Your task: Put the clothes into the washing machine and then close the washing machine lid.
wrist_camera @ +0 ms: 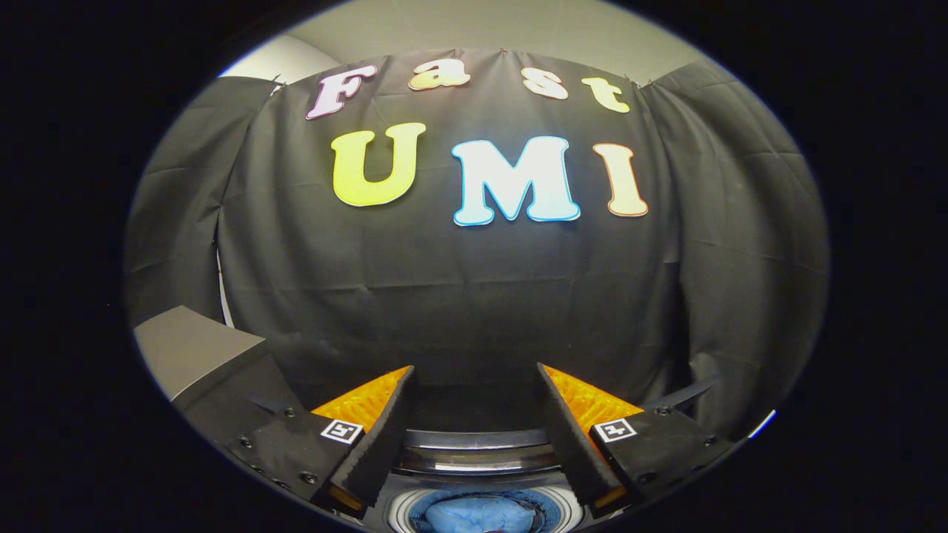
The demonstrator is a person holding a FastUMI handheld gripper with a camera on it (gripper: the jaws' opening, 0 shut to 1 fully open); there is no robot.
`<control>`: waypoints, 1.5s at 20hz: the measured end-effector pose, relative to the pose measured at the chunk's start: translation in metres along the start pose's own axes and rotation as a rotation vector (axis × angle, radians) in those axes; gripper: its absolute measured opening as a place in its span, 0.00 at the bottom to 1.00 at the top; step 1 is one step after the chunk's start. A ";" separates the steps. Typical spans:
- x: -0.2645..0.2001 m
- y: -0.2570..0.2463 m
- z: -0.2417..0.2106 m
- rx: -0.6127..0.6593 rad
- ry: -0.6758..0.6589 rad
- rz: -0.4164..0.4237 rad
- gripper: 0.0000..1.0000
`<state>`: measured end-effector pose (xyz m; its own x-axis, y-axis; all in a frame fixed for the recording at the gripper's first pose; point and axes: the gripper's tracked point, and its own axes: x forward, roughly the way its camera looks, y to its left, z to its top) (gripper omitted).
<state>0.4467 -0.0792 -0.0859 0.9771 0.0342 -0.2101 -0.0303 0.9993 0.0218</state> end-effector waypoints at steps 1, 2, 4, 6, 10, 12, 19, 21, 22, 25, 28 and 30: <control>-0.003 0.000 -0.002 0.000 0.001 0.000 0.98; -0.006 0.000 -0.003 0.000 0.002 -0.001 0.98; -0.012 0.000 -0.007 0.000 0.008 -0.003 0.98; -0.018 0.000 -0.010 -0.002 0.012 -0.002 0.98; -0.028 0.000 -0.018 -0.001 0.022 -0.006 0.98; -0.035 0.001 -0.022 0.000 0.028 -0.008 0.98; -0.063 0.001 -0.047 0.015 0.060 -0.007 0.97; -0.073 0.004 -0.060 0.041 0.080 0.001 0.97; -0.079 0.003 -0.064 0.048 0.083 0.001 0.97; -0.093 0.009 -0.077 0.042 0.093 0.009 0.97; -0.104 0.013 -0.084 0.031 0.102 0.016 0.97; -0.111 0.014 -0.083 0.026 0.101 0.012 0.97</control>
<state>0.3203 -0.0677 -0.1430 0.9504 0.0484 -0.3072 -0.0347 0.9982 0.0498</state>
